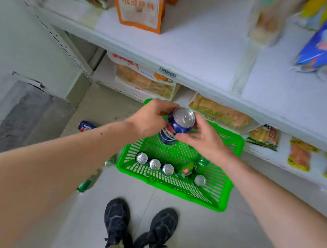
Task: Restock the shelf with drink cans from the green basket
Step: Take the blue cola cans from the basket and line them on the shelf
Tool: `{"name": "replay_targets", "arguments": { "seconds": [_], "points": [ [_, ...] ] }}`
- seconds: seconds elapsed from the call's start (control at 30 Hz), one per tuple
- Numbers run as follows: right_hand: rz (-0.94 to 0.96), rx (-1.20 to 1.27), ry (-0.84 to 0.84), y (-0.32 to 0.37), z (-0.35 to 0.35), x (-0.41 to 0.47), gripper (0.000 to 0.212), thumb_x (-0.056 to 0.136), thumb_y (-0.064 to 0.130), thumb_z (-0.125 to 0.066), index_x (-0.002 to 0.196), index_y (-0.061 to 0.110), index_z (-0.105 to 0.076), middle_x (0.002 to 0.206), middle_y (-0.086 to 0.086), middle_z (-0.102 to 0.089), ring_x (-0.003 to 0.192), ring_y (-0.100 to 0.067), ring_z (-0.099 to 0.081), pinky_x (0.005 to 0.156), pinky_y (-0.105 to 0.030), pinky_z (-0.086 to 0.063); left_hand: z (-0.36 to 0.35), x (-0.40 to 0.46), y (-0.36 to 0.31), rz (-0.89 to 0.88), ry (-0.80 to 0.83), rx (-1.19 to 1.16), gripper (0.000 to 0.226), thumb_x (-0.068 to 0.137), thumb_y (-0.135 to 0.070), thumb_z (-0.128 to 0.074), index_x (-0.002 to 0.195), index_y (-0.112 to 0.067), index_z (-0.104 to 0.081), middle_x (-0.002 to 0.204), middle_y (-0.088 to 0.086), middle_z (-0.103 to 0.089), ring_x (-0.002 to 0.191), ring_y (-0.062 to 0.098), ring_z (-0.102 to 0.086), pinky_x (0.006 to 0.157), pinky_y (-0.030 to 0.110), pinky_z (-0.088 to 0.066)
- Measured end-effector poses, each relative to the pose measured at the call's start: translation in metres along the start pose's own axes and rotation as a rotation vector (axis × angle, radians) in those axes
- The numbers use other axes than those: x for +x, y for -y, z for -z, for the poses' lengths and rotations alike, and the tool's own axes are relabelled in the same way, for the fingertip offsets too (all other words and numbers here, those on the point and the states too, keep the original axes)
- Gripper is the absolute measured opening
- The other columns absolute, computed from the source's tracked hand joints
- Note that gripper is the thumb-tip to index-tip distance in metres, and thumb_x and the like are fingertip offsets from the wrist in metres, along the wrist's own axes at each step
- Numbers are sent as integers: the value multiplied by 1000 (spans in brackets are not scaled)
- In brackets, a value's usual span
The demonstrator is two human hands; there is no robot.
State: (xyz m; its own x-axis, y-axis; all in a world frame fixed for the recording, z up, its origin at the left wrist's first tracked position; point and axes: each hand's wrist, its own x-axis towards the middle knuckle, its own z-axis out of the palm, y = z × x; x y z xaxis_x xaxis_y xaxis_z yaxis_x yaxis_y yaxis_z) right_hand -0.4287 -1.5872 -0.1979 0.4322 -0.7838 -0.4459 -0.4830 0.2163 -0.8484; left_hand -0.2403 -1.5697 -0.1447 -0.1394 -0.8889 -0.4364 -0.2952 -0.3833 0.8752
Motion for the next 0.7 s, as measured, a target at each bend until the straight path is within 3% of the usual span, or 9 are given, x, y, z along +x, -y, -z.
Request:
{"name": "replay_targets", "arguments": {
  "seconds": [0.07, 0.13, 0.23, 0.37, 0.57, 0.7],
  "points": [
    [42, 36, -31, 41, 17, -23, 63, 73, 27, -84, 127, 30, -51, 124, 4, -65, 116, -13, -62, 102, -37, -50, 13, -19, -39, -19, 30, -29, 57, 74, 24, -53, 124, -4, -57, 114, 2, -61, 106, 10, -57, 86, 7, -46],
    [89, 70, -65, 83, 33, -48, 55, 77, 16, -81, 120, 31, -50, 122, 4, -65, 115, -11, -63, 98, -32, -52, 26, -40, -74, -49, 81, -37, 65, 73, 24, -54, 130, -5, -51, 123, 5, -60, 109, 12, -56, 85, 7, -47],
    [145, 80, -130, 146, 52, -87, 50, 72, 31, -81, 111, 35, -49, 116, 3, -67, 110, -10, -64, 95, -34, -52, 42, -70, -125, -102, 169, -50, 80, 66, 27, -59, 133, -15, -46, 131, 9, -56, 116, 19, -57, 82, 11, -49],
    [235, 80, -189, 228, 77, -135, 52, 69, 43, -74, 114, 32, -50, 115, 2, -67, 108, -12, -64, 94, -35, -52, 61, -110, -198, -175, 255, -23, 95, 61, 26, -67, 135, -26, -37, 124, 5, -59, 103, 10, -60, 77, 18, -52],
    [385, 127, -306, 329, 116, -190, 47, 75, 40, -73, 117, 29, -54, 121, -4, -67, 111, -20, -64, 102, -46, -48, 76, -154, -307, -334, 262, 5, 109, 59, 15, -79, 138, -42, -29, 127, 10, -55, 113, 23, -60, 88, 41, -56],
    [434, 168, -367, 379, 145, -221, 35, 81, 24, -69, 113, 21, -56, 111, -2, -68, 103, -14, -64, 95, -37, -51, 74, -170, -368, -426, 256, 55, 110, 63, 11, -79, 138, -47, -25, 121, 7, -56, 107, 22, -62, 85, 34, -57]
  ]
}}
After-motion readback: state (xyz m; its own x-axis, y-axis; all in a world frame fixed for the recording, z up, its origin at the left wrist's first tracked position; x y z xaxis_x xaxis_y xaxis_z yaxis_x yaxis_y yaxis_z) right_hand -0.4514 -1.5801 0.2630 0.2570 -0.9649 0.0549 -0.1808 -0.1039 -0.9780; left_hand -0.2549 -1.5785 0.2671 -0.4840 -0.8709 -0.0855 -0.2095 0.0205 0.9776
